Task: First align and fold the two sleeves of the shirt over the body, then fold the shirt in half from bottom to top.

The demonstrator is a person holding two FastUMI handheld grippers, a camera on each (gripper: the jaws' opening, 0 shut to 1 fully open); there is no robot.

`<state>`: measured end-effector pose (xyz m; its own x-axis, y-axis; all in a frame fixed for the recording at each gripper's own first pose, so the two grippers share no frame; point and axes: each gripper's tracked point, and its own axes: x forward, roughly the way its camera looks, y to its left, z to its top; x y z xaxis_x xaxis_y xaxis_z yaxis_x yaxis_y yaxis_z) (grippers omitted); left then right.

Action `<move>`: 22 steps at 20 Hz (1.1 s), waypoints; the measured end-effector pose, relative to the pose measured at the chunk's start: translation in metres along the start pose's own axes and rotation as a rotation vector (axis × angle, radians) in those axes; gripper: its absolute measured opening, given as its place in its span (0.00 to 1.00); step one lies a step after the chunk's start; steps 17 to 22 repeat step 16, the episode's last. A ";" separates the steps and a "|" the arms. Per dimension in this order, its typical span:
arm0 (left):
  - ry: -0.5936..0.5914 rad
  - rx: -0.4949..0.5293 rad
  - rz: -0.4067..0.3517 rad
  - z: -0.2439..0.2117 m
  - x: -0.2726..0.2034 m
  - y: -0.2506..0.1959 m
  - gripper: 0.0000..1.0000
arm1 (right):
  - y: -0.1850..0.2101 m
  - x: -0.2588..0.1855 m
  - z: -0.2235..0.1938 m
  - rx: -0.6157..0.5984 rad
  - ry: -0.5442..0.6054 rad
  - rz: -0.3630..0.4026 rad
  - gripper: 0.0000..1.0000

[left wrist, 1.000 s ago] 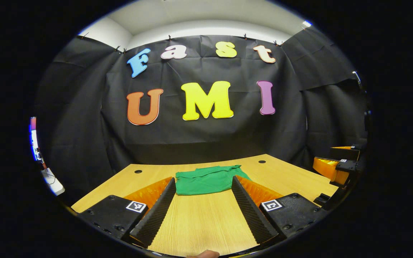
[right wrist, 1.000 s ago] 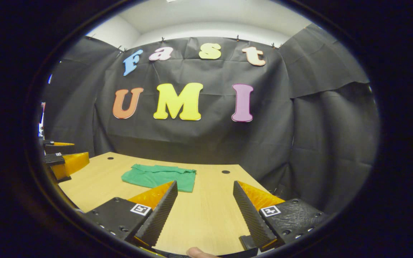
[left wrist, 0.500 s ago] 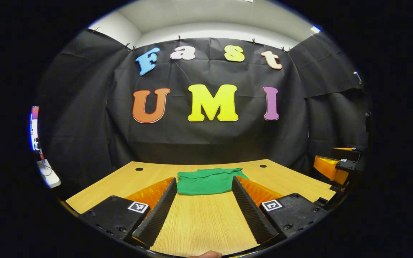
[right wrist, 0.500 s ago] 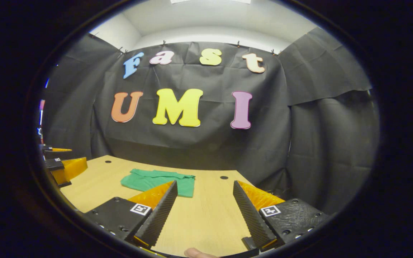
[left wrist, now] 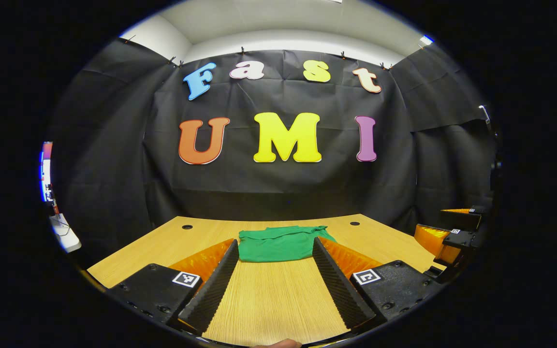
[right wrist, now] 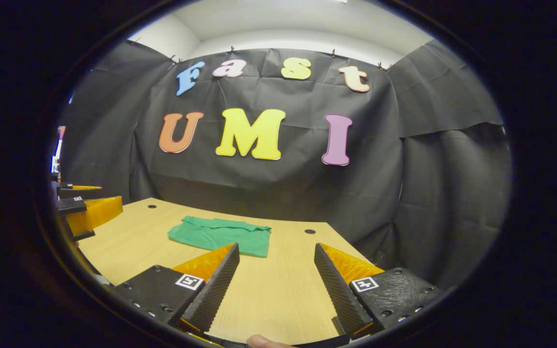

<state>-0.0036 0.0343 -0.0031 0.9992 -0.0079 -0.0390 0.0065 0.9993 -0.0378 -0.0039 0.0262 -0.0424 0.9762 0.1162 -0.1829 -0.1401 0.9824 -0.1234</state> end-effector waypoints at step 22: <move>-0.031 -0.044 0.040 0.006 -0.002 0.016 0.98 | -0.004 -0.002 0.017 -0.027 -0.042 -0.006 0.95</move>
